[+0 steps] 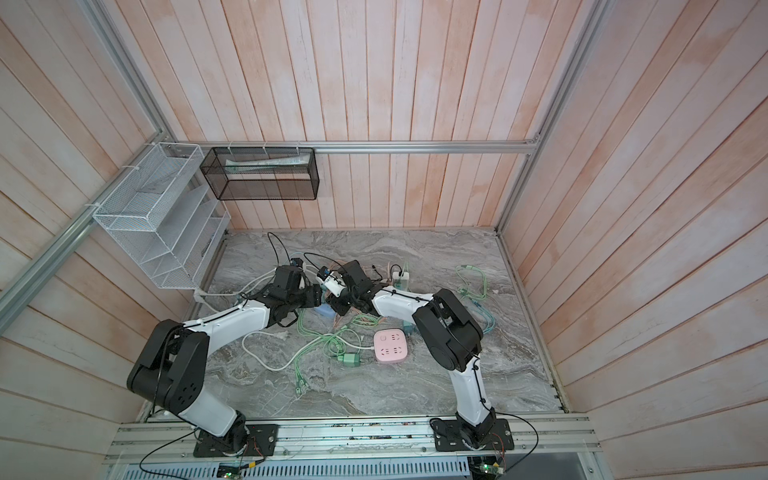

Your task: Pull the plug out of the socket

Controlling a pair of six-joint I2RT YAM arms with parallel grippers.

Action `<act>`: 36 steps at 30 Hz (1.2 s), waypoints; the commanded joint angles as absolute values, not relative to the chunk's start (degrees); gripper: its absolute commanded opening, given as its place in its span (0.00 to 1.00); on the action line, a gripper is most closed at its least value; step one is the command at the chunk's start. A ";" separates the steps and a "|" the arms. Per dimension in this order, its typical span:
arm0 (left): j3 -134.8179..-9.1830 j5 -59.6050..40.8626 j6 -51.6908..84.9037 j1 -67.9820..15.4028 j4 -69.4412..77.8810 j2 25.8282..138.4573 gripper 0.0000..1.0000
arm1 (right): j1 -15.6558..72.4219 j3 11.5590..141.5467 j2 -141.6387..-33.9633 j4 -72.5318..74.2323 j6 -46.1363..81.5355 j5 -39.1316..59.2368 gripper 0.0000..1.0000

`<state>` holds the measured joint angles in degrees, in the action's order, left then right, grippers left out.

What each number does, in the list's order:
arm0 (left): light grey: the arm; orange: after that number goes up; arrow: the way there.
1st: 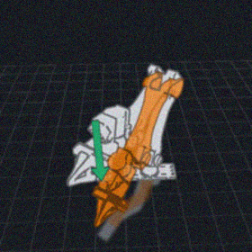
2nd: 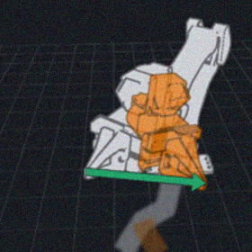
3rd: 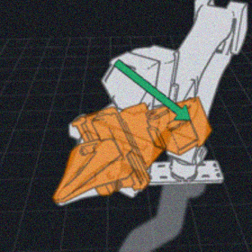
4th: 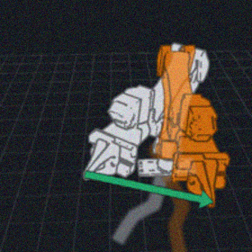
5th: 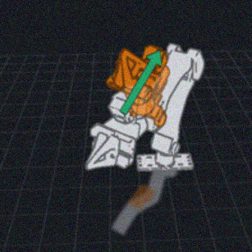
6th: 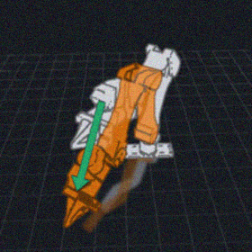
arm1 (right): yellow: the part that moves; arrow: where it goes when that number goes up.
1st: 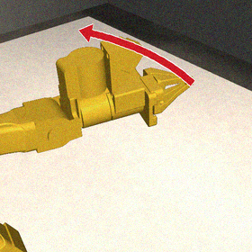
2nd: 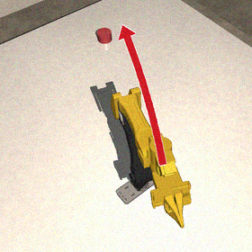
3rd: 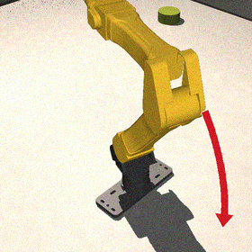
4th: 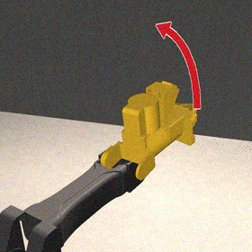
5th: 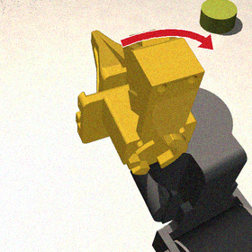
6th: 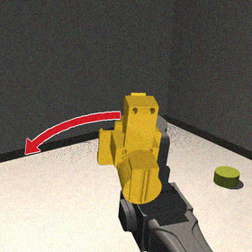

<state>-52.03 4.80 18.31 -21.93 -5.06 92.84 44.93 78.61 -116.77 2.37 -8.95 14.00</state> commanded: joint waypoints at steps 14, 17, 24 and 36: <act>-50.02 7.16 17.69 -21.72 -13.92 95.75 0.80 | 45.26 78.80 -112.13 3.83 -10.44 8.63 0.00; -49.92 7.45 18.13 -21.71 -14.06 95.72 0.81 | 43.66 76.64 -111.12 6.84 -7.01 12.38 0.00; -49.58 8.16 19.48 -20.56 -14.60 95.50 0.82 | 43.20 74.91 -110.48 7.27 -5.52 13.65 0.00; -48.46 9.13 20.11 -18.47 -15.12 93.26 0.82 | 41.16 71.71 -109.78 7.53 -0.35 19.58 0.00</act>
<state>-51.42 6.04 20.64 -19.55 -5.58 92.07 42.13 72.84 -111.98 6.26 -2.66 16.95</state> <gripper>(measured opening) 0.821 0.260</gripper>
